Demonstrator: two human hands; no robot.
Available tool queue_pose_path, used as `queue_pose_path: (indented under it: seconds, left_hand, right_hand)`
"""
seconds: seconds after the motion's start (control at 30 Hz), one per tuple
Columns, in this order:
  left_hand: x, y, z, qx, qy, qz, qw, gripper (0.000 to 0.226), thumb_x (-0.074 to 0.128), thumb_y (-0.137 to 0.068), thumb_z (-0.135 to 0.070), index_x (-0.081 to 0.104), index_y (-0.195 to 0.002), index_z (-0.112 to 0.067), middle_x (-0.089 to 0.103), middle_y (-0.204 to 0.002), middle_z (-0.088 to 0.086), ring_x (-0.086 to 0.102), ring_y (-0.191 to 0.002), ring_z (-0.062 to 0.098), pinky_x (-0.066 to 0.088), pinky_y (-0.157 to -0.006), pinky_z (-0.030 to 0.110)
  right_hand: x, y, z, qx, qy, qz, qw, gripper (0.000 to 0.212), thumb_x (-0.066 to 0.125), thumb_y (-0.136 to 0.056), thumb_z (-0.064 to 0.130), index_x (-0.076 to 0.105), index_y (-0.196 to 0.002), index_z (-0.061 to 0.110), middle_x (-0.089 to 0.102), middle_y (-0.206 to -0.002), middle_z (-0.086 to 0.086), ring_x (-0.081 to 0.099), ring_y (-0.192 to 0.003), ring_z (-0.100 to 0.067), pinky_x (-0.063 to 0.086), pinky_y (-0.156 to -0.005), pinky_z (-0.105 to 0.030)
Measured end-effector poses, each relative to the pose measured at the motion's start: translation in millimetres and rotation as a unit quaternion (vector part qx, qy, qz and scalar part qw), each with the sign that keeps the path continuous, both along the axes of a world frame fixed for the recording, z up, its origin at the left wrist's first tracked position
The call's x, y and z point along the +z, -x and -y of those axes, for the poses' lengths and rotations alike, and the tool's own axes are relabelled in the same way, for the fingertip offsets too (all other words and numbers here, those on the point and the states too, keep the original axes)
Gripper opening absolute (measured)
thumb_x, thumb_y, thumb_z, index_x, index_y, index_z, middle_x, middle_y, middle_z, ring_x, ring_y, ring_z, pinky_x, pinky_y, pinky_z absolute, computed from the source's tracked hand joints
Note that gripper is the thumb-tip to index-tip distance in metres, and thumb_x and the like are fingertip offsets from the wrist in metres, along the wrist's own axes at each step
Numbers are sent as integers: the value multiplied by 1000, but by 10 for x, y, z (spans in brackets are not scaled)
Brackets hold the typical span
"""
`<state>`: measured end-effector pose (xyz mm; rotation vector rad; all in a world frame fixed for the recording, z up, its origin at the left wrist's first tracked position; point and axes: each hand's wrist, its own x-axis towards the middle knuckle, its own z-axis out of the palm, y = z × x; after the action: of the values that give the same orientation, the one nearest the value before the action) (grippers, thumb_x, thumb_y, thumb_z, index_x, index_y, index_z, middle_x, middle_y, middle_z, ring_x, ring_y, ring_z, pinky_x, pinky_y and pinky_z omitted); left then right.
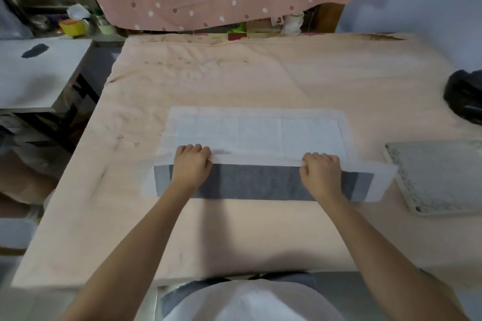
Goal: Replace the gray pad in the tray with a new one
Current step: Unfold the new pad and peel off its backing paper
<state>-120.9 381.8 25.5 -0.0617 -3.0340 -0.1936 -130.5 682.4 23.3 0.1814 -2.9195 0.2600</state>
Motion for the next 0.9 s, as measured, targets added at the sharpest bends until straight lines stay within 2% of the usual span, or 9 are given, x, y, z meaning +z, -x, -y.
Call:
queue_pose_path:
  seconds: [0.13,0.23,0.3,0.37,0.4,0.47,0.57,0.73,0.9]
  left_hand:
    - [-169,264,51,-5,30,37,999,21,50,-86,-10,65,-99,-4,66,-92,13,57,-89,32,34,-89,37]
    - [-288,292,5,-3,17,33,999,28,50,-86,-7,62,-111,-2,64,-108,16,57,-102,34,34,-96,39]
    - [-414,172,-150,-58,19,12,998,37,50,-89,-14,58,-123,-1,58,-127,17,53,-119,36,35,-105,45]
    - [-563,-28,-382,-142,17,2,990,47,41,-92,-25,54,-130,-3,50,-139,13,47,-129,32,35,-107,53]
    - [-634,-120,-485,-166,6,7,986,51,36,-92,-30,52,-133,-3,48,-141,12,45,-131,31,35,-106,55]
    - [-761,-230,-635,-168,-12,35,985,56,32,-93,-34,46,-138,-4,41,-146,11,39,-135,30,32,-107,57]
    - [-894,-241,-728,-125,-26,63,990,58,27,-97,-38,35,-143,-5,32,-151,11,28,-140,29,22,-112,57]
    - [-998,-184,-757,-99,-14,95,990,58,23,-97,-41,29,-147,-10,26,-154,10,21,-143,29,13,-114,58]
    - [-990,-183,-782,-57,-33,92,994,56,23,-98,-40,28,-147,-13,22,-155,8,15,-144,28,9,-115,58]
  right_hand:
    - [-122,241,-8,12,-39,46,998,14,52,-88,10,65,-88,5,66,-80,-10,57,-78,-28,34,-82,-36]
    - [-230,299,49,3,-54,77,996,24,48,-89,11,62,-107,6,65,-101,-11,55,-96,-27,32,-94,-35]
    - [-349,203,138,-14,-56,102,993,38,45,-91,15,51,-128,5,53,-131,-17,44,-124,-31,24,-109,-38]
    - [-506,4,274,13,-53,132,990,54,40,-95,23,30,-145,3,22,-154,-18,15,-144,-30,7,-118,-42]
    - [-588,-96,350,40,-57,146,987,59,37,-96,26,20,-148,3,11,-157,-16,5,-146,-28,1,-120,-42]
    - [-710,-247,483,77,-58,167,981,60,33,-98,27,14,-149,2,4,-158,-13,0,-146,-27,-1,-120,-43]
    - [-789,-291,610,74,-34,164,983,57,35,-99,27,21,-146,-1,15,-156,-15,12,-145,-30,7,-119,-47]
    - [-872,-214,674,72,-35,178,981,59,20,-97,35,28,-145,1,24,-153,-15,21,-143,-29,18,-116,-51]
    - [-845,-121,695,89,-45,173,980,61,19,-96,35,30,-145,1,24,-153,-15,21,-143,-29,18,-116,-50]
